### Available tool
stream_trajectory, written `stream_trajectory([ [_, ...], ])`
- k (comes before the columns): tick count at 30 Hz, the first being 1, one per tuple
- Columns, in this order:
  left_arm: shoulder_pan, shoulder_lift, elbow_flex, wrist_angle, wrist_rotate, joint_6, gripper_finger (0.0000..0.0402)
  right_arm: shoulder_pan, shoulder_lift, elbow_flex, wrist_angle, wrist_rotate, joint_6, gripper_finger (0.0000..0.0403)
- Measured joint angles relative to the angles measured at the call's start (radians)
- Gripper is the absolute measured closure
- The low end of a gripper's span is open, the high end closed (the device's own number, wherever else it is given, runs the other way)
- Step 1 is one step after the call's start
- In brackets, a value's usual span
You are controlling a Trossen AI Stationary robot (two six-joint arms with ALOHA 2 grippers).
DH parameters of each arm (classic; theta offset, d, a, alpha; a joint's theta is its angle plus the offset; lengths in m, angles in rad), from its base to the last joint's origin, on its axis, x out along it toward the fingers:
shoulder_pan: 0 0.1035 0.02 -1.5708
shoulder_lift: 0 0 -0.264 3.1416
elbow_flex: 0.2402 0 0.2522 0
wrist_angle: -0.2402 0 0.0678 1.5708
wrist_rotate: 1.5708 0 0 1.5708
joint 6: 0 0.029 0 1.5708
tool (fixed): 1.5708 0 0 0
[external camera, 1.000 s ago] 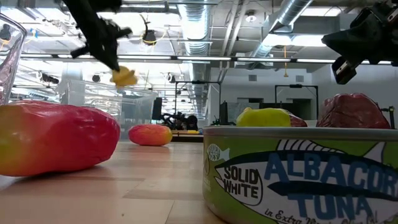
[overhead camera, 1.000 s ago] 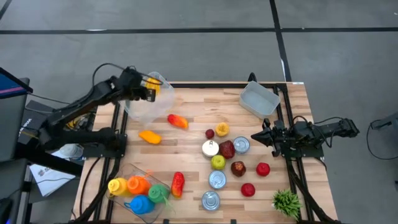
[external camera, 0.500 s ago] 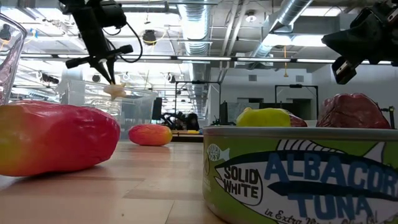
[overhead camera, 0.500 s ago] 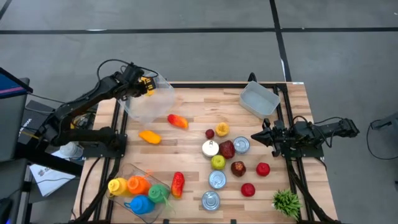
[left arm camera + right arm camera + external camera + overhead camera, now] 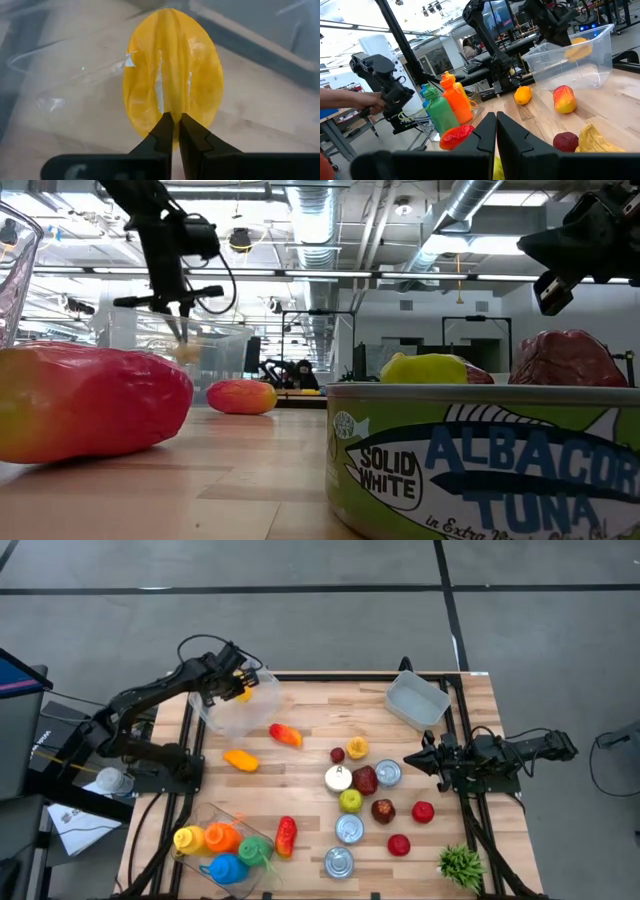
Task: Pick & Place Food Item
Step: Put the starfruit into the white bin, then put the top red mango into the white bin
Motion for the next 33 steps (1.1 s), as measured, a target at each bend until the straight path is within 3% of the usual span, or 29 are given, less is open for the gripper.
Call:
stream_trajectory([
  [20,0.030,0.073,-0.001,0.003,0.047,-0.028,0.0376,0.000,0.000,0.000,0.000,0.000,0.000,0.0393],
  [29,0.020,0.058,-0.001,0.018,0.053,-0.023,0.0290,0.000,0.000,0.000,0.000,0.000,0.000,0.0393],
  [33,0.006,-0.019,-0.001,0.141,0.102,0.043,0.0242,0.000,0.000,0.000,0.000,0.000,0.000,0.0393],
])
